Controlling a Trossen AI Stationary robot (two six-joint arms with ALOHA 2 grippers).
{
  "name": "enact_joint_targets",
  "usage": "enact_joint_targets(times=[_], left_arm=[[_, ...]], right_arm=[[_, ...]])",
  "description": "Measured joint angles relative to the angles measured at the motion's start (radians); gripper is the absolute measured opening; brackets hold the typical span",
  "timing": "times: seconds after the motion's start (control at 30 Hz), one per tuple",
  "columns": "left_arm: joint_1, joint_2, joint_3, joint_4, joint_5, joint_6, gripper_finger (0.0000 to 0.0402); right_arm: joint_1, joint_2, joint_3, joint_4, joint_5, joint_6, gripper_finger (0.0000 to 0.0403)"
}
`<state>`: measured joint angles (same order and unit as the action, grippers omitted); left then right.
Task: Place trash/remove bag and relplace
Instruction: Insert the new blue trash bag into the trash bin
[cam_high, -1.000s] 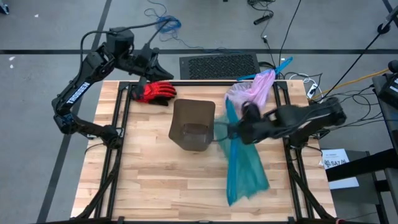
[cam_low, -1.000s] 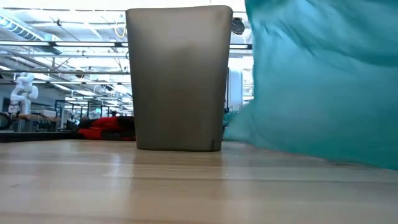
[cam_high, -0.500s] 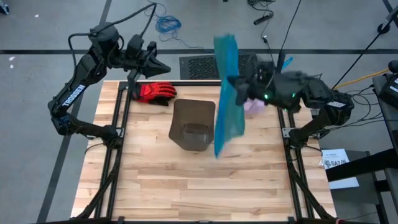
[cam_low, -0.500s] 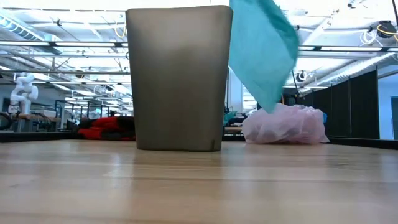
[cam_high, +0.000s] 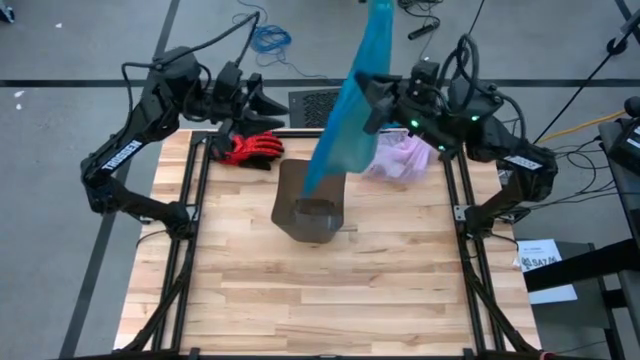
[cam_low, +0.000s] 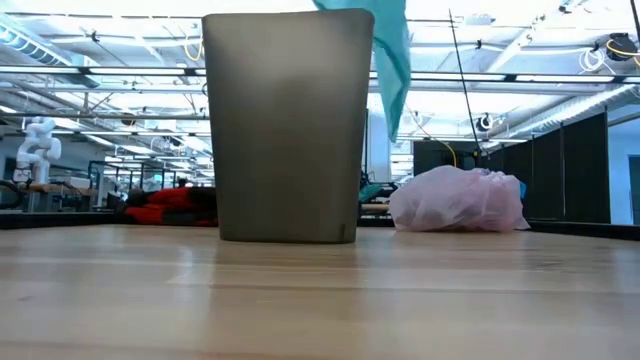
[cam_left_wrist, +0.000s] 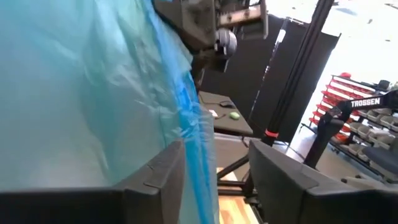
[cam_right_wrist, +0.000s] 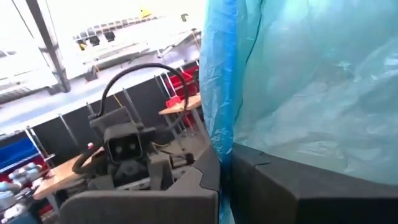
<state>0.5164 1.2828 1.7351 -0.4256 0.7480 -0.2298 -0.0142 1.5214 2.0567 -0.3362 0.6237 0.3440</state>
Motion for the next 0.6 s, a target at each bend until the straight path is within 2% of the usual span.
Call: enact_joint_targets(times=[0.13, 0.3, 0.6], left_arm=[[-0.046, 0.011, 0.0, -0.007, -0.055, 0.02, 0.0193], [-0.076, 0.014, 0.0, -0.028, -0.152, 0.084, 0.0197], [-0.116, 0.032, 0.0, -0.026, -0.163, 0.075, 0.0197]], right_arm=[[-0.001, 0.021, -0.001, 0.038, -0.002, -0.026, 0.0], [0.0, 0.031, -0.001, 0.081, -0.003, -0.028, 0.0], [0.0, 0.036, -0.001, 0.094, 0.0, -0.024, 0.0]])
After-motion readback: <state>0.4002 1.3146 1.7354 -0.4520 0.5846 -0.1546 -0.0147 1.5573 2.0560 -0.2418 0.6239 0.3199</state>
